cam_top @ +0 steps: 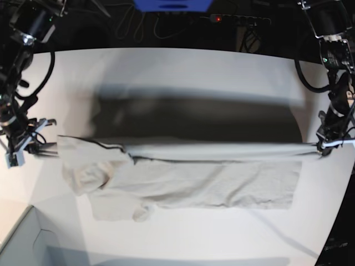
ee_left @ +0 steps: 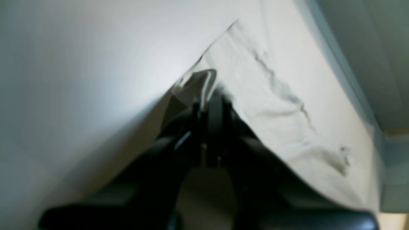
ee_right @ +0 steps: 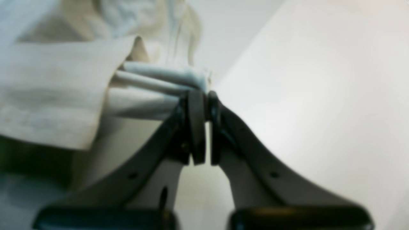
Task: Layout the t-shirt on the table in an organized manner, then fold the t-shirt properly
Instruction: 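Lift the folded edge with both grippers and pull it back open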
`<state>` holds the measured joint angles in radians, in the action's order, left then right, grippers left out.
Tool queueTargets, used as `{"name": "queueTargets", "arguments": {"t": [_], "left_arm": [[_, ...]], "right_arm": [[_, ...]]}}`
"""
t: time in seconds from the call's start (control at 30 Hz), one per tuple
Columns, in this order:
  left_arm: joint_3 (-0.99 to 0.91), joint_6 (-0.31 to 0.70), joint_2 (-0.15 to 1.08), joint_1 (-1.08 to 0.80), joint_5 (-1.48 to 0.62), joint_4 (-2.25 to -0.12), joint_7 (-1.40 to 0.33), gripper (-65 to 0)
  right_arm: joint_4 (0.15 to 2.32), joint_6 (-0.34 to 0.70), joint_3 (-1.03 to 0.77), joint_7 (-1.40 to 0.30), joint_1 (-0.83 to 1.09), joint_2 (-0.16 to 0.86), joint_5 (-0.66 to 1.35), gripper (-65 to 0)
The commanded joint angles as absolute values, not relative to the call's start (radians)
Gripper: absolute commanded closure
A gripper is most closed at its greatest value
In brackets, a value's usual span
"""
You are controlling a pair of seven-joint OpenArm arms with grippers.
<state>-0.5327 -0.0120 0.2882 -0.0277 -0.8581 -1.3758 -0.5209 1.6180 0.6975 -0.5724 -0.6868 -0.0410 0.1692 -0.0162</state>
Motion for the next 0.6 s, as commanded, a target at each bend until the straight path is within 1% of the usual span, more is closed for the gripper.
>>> {"name": "queueTargets", "arguments": {"t": [0.0,0.07,0.1,0.23,0.4,0.5,0.57], "left_arm": [[-0.539,-0.012,0.311,0.001,-0.858,-1.383,-0.512,0.0],[-0.539,-0.012,0.311,0.022,-0.858,-1.374,-0.568,0.0],[-0.542,-0.012,0.311,0.025,-0.858,-1.374,-0.585,0.0],[-0.582,-0.012,0.3,0.019,-0.849,-1.371,-0.604,0.0],[-0.587,-0.012,0.308,0.018,-0.855,-1.365,-0.605,0.0],[-0.587,-0.012,0.309,0.025,-0.855,-1.368,-0.605,0.0],[-0.582,-0.012,0.309,0.047,-0.849,-1.362,-0.607,0.0]], "right_arm": [[1.633,0.698,-0.581,-0.72,-0.067,0.206,-0.021,0.0],[1.618,0.698,-0.581,-0.796,-0.087,0.216,-0.021,0.0],[1.612,0.698,-0.581,-0.799,-0.085,0.216,-0.019,0.0],[1.604,0.698,-0.578,-0.743,-0.03,0.213,-0.019,0.0],[1.626,0.698,-0.565,-0.737,-0.027,0.22,-0.019,0.0],[1.633,0.698,-0.532,-0.743,-0.091,0.22,-0.022,0.0],[1.61,0.698,-0.46,-0.8,-0.151,0.231,-0.091,0.0]]}}
